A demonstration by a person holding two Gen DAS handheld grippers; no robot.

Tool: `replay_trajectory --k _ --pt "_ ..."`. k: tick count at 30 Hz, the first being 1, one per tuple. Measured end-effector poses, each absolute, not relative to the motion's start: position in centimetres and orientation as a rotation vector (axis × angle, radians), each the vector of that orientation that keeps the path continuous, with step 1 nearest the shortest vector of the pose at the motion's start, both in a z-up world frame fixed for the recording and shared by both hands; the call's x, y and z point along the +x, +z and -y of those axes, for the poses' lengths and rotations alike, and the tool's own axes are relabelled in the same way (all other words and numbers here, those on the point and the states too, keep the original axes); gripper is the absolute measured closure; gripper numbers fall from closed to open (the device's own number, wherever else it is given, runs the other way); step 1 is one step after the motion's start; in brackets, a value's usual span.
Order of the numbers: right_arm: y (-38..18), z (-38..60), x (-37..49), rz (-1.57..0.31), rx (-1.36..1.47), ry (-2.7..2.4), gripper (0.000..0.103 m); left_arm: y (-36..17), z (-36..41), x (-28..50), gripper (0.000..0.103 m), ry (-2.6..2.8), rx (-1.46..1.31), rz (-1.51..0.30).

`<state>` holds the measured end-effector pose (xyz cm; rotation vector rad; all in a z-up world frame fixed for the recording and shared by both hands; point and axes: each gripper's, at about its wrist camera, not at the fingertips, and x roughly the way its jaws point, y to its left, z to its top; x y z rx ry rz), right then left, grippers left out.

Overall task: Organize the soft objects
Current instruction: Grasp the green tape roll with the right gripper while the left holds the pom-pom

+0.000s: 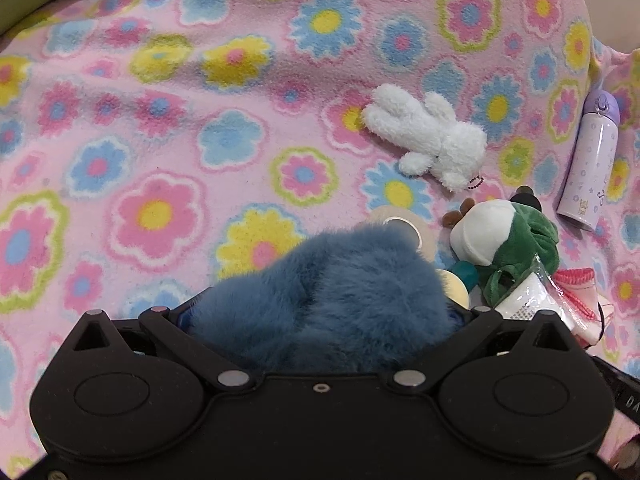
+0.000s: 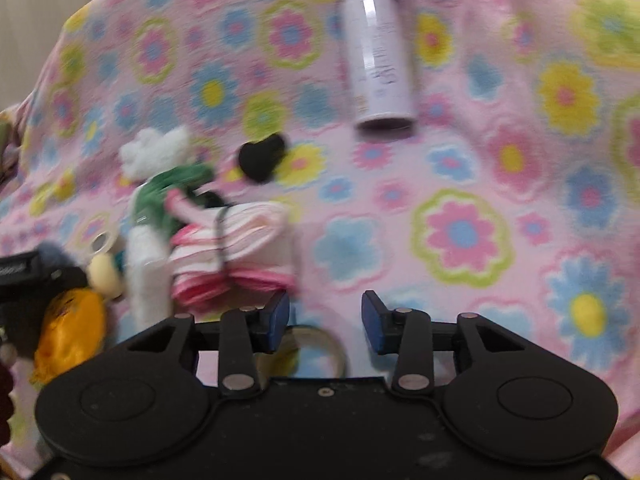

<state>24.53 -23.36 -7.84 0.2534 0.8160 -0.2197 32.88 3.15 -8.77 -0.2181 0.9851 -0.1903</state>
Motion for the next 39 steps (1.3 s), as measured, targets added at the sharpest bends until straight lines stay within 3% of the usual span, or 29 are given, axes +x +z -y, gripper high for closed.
replay_trajectory --k 2,6,11,12,15,18,26,33,35,37,39 --pt "-7.6 24.1 24.2 -0.802 0.257 -0.226 0.062 -8.7 -3.2 32.8 0.004 -0.188 -0.227 -0.986" --pt "-6.5 24.9 23.3 -0.748 0.29 -0.209 0.048 -8.6 -3.3 32.6 0.004 -0.192 -0.247 -0.991" --pt "-6.1 24.1 22.8 -0.743 0.303 -0.176 0.042 -8.6 -3.4 32.7 0.004 -0.192 -0.264 -1.007" --pt "-6.1 23.9 22.6 -0.745 0.305 -0.17 0.042 -8.6 -3.4 32.8 0.007 -0.197 -0.271 -1.009" --pt "-6.1 23.6 22.1 -0.748 0.306 -0.16 0.042 -8.3 -3.5 32.9 0.03 -0.201 -0.29 -1.006" --pt "-6.0 23.5 21.5 -0.75 0.31 -0.155 0.041 -7.9 -3.5 32.7 0.044 -0.206 -0.287 -0.996" --pt "-5.2 23.3 20.0 -0.744 0.274 -0.137 0.038 -4.5 -3.0 31.1 0.06 -0.195 -0.198 -0.875" --pt "-5.9 22.0 19.1 -0.774 0.187 -0.113 0.033 -2.9 -2.0 29.7 0.058 -0.208 -0.091 -0.806" --pt "-6.0 21.8 19.2 -0.784 0.184 -0.105 0.033 -3.2 -1.8 29.5 0.053 -0.203 -0.066 -0.802" --pt "-6.0 21.8 19.2 -0.787 0.189 -0.097 0.033 -3.6 -2.0 29.5 0.033 -0.208 -0.074 -0.807" --pt "-6.0 21.7 19.3 -0.792 0.187 -0.098 0.032 -3.8 -2.4 29.1 0.026 -0.217 -0.105 -0.811"
